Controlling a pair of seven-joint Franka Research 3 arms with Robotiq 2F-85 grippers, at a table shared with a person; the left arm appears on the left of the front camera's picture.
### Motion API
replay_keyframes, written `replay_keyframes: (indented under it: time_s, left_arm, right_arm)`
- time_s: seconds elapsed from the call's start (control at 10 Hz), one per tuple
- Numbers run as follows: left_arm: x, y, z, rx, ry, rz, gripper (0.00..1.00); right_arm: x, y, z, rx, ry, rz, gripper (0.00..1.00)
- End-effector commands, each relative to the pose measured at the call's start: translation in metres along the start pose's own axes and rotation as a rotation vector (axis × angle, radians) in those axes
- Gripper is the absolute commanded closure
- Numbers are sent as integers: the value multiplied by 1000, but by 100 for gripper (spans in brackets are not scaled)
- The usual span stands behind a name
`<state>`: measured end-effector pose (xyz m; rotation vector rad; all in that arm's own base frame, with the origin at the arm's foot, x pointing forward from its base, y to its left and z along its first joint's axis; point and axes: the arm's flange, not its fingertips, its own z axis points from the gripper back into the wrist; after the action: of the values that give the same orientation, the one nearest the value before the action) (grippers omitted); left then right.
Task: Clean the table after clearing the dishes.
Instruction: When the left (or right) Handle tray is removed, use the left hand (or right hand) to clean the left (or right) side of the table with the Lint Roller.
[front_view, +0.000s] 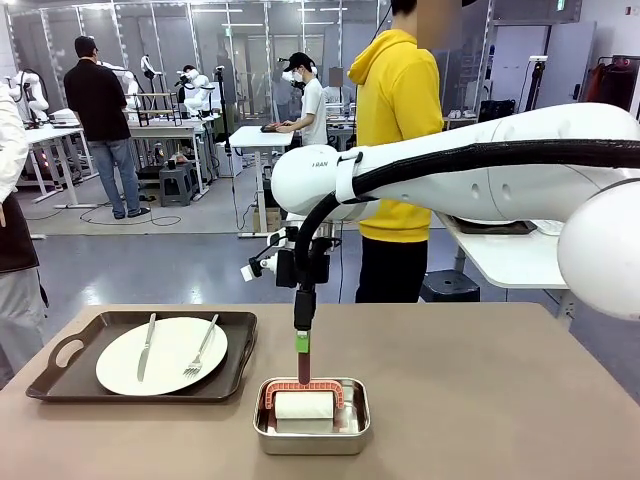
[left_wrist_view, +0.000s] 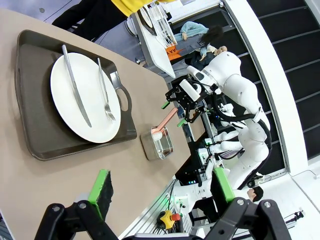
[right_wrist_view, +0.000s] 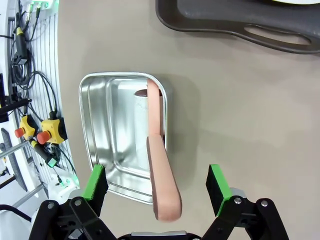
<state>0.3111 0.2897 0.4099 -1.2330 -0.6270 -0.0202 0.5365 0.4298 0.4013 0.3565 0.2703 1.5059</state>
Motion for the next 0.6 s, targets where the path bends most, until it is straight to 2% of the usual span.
replay_keyframes:
  time_s: [0.0, 0.3, 0.5]
  left_arm:
    - [-1, -1, 2, 1, -4, -6, 0]
    - [-1, -1, 2, 1, -4, -6, 0]
    - [-1, -1, 2, 1, -4, -6, 0]
  right_arm:
    - [10, 1, 0, 13, 24, -33, 0]
    - [10, 0, -9, 26, 46, -42, 0]
    - [11, 0, -11, 28, 51, -42, 14]
